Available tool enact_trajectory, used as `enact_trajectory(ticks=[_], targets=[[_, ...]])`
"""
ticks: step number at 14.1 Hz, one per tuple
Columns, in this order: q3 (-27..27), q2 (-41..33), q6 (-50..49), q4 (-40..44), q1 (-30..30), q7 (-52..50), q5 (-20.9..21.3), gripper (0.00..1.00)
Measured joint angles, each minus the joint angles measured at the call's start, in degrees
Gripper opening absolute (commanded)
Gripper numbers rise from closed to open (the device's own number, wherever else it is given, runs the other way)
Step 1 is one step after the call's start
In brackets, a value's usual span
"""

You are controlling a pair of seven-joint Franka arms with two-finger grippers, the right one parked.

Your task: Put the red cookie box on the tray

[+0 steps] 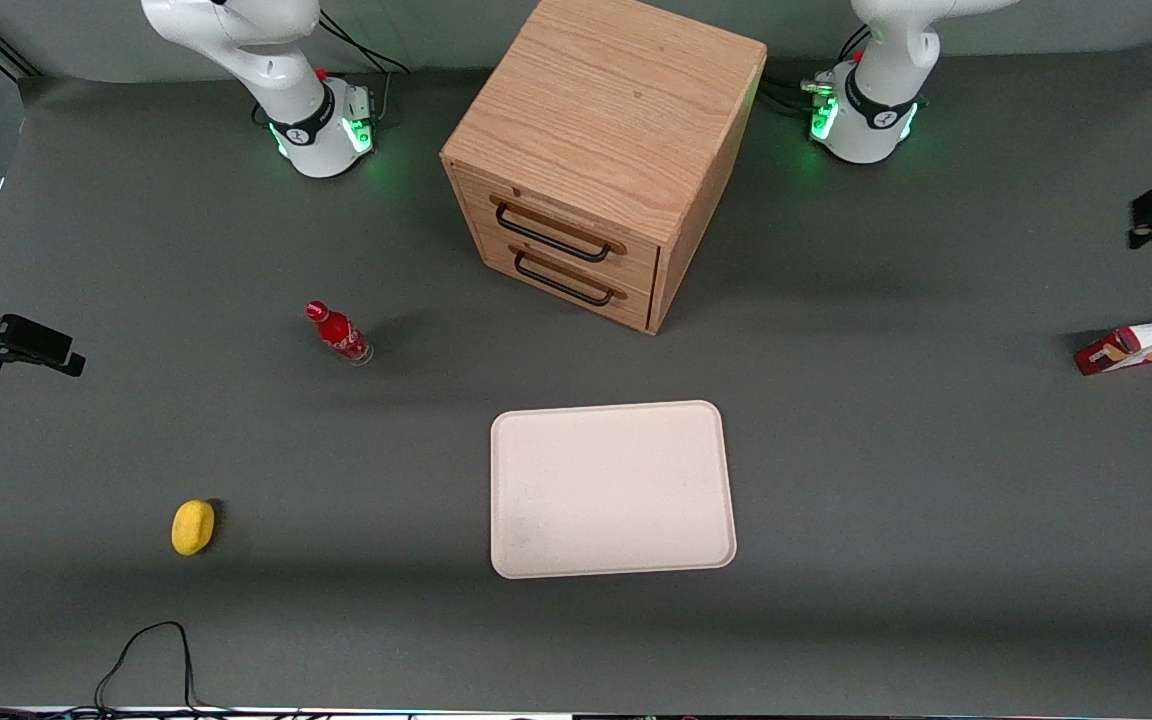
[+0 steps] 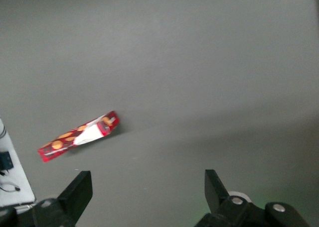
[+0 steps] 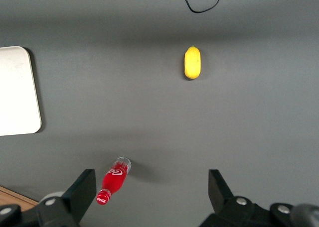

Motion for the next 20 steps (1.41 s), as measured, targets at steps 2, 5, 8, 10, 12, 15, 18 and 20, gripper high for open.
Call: enact_trajectory(ticks=[2,5,8,10,12,15,18,20], targets=[[6.29,1.11,4.93,-1.05,0.62,10.77,0.08,1.0],[13.88,3.63,13.82,-4.57,1.11,31.01,0.11,1.0],[16.66,7.01,19.06,-7.15,2.13,48.37,0.13,0.99],[17.74,9.34,23.54,-8.81,2.9,60.89,0.08,0.99],[18.9,11.99,28.64,-10.97,3.89,70.81,0.0,0.99],[19.42,15.36,33.55,-13.88,5.24,78.09,-0.04,0.99],[19.45,18.22,38.18,-16.42,6.11,84.04,-2.71,0.99],[19.45,20.96,40.85,-17.04,6.32,89.78,-7.44,0.99]])
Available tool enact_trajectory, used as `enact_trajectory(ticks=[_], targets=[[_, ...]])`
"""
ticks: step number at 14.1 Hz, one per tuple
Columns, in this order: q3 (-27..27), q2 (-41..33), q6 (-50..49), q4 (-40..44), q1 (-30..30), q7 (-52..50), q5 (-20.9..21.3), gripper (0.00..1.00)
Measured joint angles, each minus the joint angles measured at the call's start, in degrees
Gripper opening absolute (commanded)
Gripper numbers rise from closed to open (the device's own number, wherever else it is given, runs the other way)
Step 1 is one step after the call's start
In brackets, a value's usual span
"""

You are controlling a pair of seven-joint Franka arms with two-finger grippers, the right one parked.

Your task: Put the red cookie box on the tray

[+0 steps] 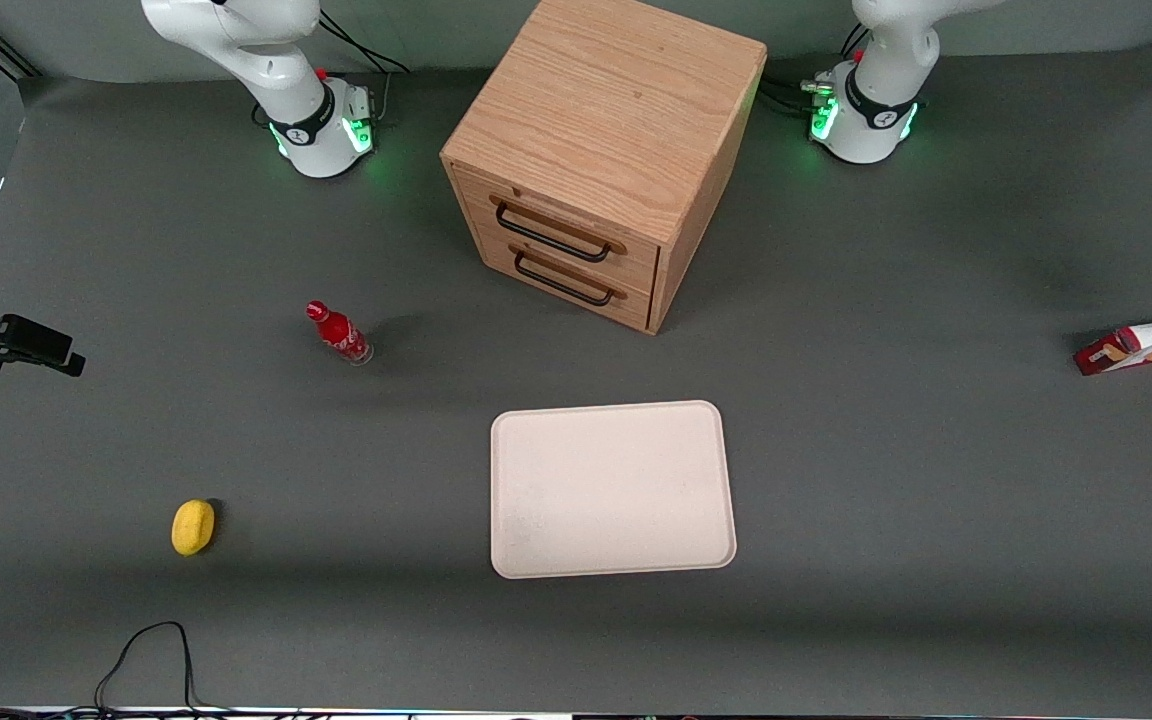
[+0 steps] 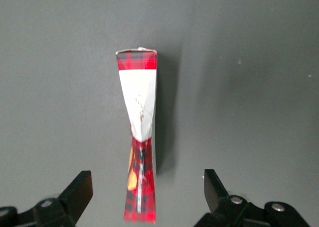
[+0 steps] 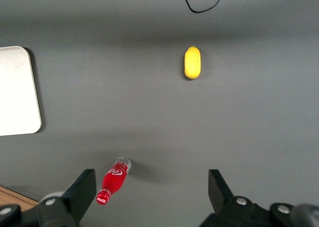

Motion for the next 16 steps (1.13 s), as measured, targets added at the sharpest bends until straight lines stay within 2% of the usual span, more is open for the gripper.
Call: enact_trajectory(ticks=[3,5,6,7,9,10,16], targets=[[-0.01,4.69,3.86,0.01,0.44,8.61,-7.41,0.99],[0.0,7.02,5.63,0.06,0.82,11.96,-10.47,0.97],[0.01,7.7,6.18,0.07,1.05,12.42,-10.93,0.89],[0.02,8.11,6.72,0.07,1.29,12.56,-11.3,0.75],[0.03,8.5,7.71,0.07,1.96,12.78,-12.32,0.18],[0.03,8.59,7.92,0.07,2.26,12.94,-12.6,0.0],[-0.24,9.07,10.21,0.12,2.41,13.61,-12.72,0.0]])
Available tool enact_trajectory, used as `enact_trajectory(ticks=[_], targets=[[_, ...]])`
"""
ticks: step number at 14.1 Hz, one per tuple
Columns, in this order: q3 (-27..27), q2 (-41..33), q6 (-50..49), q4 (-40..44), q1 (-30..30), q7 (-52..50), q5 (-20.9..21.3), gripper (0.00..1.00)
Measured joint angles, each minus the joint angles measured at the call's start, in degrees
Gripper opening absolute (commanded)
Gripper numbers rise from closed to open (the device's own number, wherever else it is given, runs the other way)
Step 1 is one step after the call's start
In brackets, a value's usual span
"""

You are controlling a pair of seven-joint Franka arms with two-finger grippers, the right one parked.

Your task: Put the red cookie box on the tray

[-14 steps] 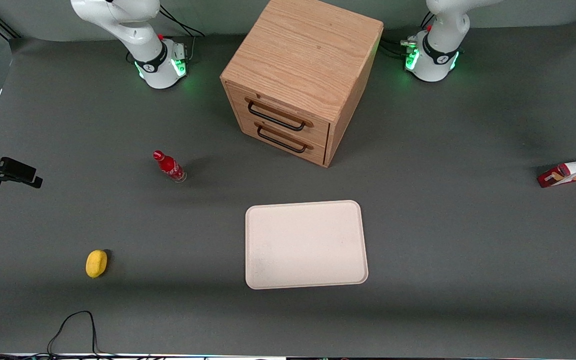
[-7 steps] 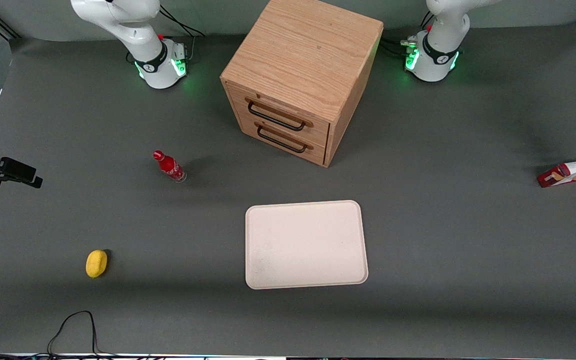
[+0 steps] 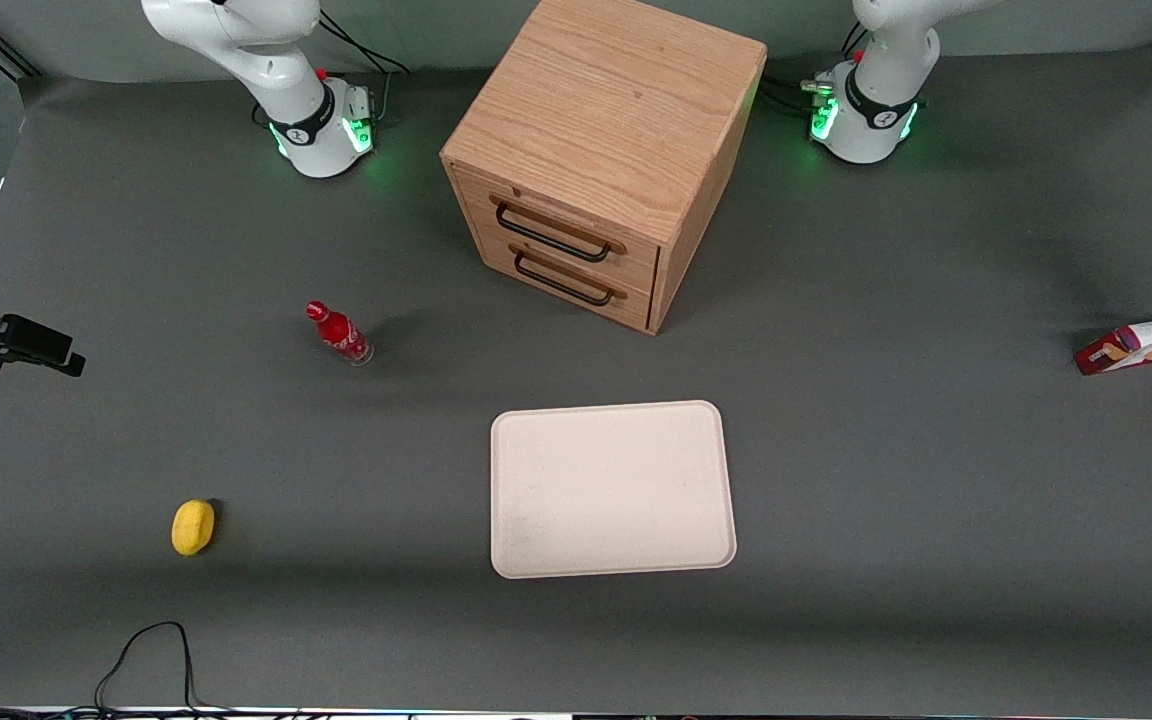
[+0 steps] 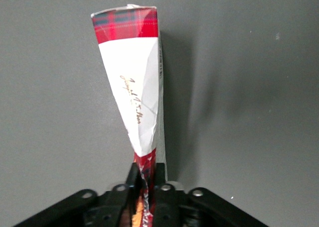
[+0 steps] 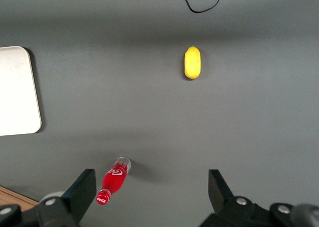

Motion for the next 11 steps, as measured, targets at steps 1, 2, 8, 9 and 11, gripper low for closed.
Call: enact_trajectory(ticks=[1,2,8,9,11], targets=[[-0.11,0.03,0.08,0.01,-0.05,0.19,0.02,0.0],[-0.18,0.03,0.08,0.07,-0.14,0.29,0.02,0.0],[-0.92,-2.08,-7.8,3.58,-1.55,-7.24,-0.02,0.0],[-1.33,-3.43,-9.61,4.2,-1.96,-10.95,0.49,0.0],[-2.41,-6.31,-14.94,5.81,-3.03,-21.71,2.72,0.0]])
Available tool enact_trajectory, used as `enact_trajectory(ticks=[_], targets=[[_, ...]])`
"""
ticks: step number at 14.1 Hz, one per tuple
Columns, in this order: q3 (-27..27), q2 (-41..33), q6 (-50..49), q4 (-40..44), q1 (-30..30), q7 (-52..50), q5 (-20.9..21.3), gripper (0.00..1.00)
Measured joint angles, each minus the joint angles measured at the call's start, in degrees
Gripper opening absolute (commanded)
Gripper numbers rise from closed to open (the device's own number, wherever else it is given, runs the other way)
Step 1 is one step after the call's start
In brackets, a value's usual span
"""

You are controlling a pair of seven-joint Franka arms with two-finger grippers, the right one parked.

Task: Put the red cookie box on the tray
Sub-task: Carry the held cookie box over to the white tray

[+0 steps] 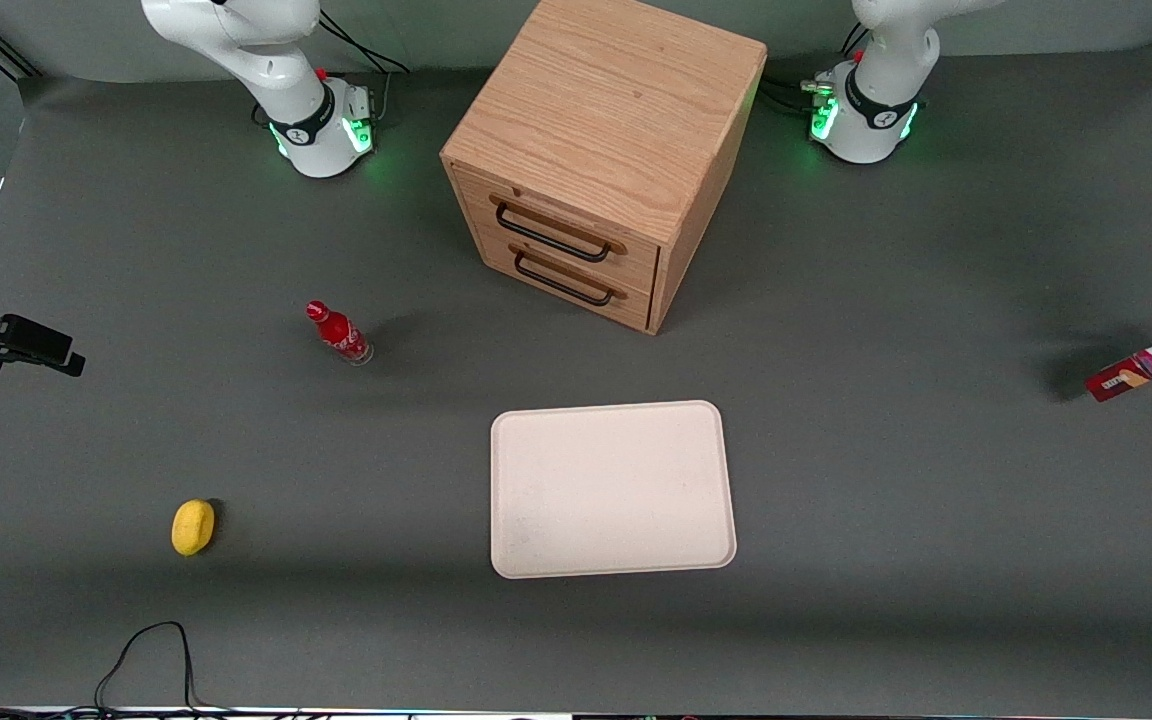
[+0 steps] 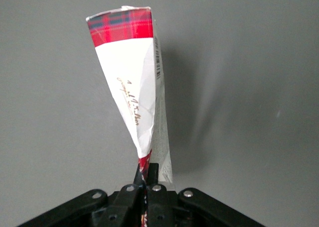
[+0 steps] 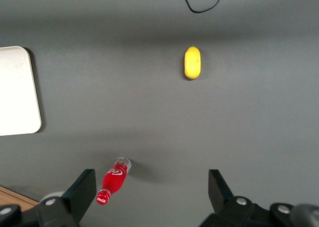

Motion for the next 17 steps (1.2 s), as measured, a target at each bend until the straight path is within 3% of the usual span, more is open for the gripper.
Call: enact_trajectory(ticks=[4,9,14,17], targets=[[-3.45,-5.04,-13.84,5.3,-3.87,-29.25,6.62,0.0],[-12.11,-8.17,-30.33,14.66,-9.01,-65.03,8.18,0.0],[-22.29,-7.14,-32.73,20.16,-15.6,-99.08,8.06,0.0],[-25.22,-2.21,-32.72,26.22,-21.8,-115.78,7.85,0.0]])
